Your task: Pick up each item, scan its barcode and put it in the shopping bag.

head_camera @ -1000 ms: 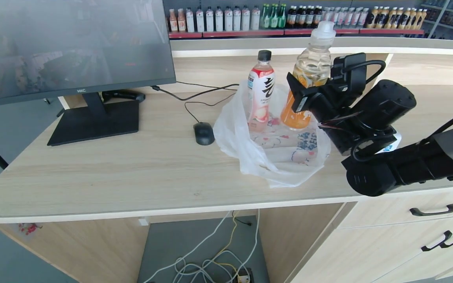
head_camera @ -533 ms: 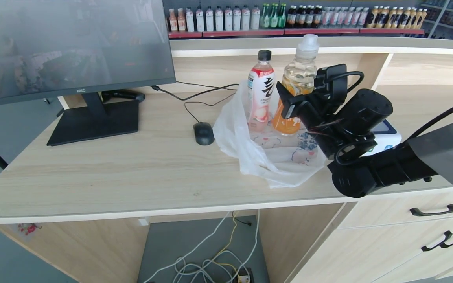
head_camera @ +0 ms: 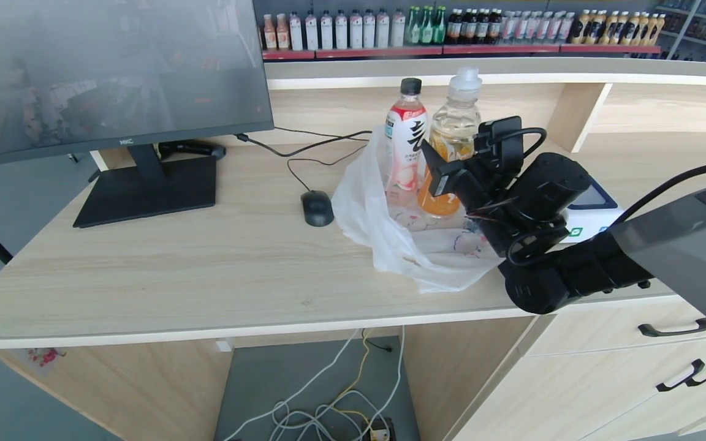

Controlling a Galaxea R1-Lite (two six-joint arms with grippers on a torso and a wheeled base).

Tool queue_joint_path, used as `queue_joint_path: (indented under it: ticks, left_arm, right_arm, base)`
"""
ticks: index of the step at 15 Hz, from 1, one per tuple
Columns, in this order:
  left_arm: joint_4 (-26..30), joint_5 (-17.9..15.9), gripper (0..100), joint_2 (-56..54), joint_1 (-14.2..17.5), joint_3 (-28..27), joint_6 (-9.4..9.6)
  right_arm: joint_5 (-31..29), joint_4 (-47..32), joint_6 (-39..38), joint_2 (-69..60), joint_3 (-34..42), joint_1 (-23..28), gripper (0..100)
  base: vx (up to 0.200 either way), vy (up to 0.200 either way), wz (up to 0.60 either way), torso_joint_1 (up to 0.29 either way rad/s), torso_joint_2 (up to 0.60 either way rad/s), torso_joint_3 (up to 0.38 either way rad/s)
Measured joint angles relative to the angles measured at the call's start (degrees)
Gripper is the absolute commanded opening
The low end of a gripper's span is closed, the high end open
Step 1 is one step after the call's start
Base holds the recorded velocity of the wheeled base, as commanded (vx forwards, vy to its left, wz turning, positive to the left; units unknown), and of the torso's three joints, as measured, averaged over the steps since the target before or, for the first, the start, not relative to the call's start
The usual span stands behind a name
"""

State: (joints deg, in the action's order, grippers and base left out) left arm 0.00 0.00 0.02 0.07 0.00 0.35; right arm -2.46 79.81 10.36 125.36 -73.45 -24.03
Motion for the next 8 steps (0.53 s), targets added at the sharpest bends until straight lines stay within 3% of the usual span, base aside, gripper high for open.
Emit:
queue_joint_path:
  ticks: [8]
  left_arm:
    - [0.0,0.0,100,0.0,0.0,0.0,0.00]
  right_arm:
    - [0.0,-0.2,-0.8,0.6,0.6,0.3,0]
  base:
    - [0.000,0.000,0.00,0.000,0.00,0.000]
